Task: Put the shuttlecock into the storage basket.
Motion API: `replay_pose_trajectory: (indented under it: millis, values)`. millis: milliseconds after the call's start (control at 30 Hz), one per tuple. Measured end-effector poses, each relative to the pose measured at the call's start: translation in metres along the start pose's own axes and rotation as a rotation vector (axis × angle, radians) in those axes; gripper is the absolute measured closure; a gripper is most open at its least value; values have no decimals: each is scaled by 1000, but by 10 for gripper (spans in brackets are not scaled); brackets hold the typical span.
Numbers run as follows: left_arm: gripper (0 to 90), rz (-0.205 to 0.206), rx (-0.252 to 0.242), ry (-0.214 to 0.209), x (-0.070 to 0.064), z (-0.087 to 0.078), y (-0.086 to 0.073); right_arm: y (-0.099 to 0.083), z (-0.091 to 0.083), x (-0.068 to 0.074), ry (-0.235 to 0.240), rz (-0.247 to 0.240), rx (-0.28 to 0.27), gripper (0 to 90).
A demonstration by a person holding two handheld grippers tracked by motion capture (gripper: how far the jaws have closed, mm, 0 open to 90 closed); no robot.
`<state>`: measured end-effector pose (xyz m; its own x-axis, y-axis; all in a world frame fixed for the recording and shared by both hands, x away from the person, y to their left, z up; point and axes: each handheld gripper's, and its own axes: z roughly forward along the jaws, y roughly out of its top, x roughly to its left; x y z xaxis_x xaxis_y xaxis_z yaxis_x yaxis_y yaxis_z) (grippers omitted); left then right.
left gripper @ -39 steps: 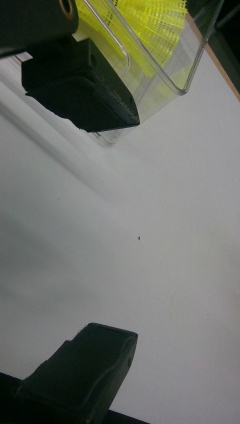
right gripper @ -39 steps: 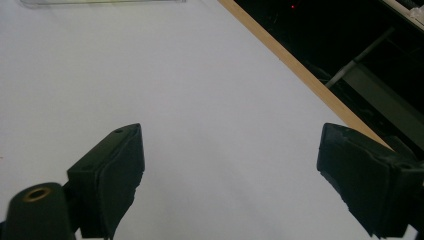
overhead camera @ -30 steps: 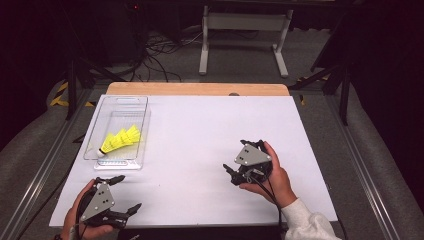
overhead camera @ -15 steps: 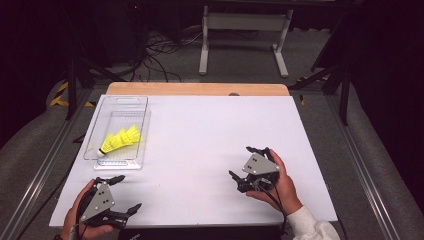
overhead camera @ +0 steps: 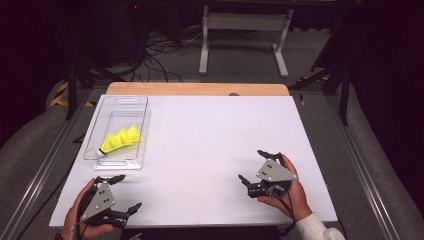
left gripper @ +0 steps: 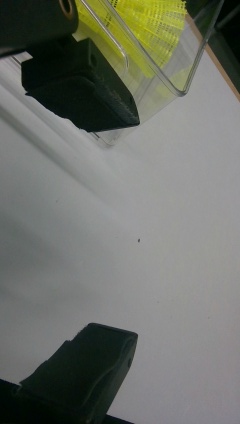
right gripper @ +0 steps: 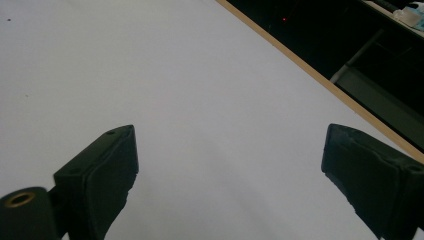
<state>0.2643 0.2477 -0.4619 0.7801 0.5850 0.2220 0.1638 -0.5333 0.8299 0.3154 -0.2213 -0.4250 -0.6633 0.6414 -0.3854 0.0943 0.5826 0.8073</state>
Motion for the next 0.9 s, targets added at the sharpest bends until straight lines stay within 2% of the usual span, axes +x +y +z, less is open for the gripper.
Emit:
replay_pose_trajectory:
  millis: [133,767,900]
  values:
    - [66,11,0,3,0,0,1,-6,-5,-2,-10,22,-8,89]
    - [64,8,-13,8,2,1,3,-34,-19,-1,-51,51,0,82]
    - [63,7,-15,8,2,2,3,-41,-22,0,-71,42,9,86]
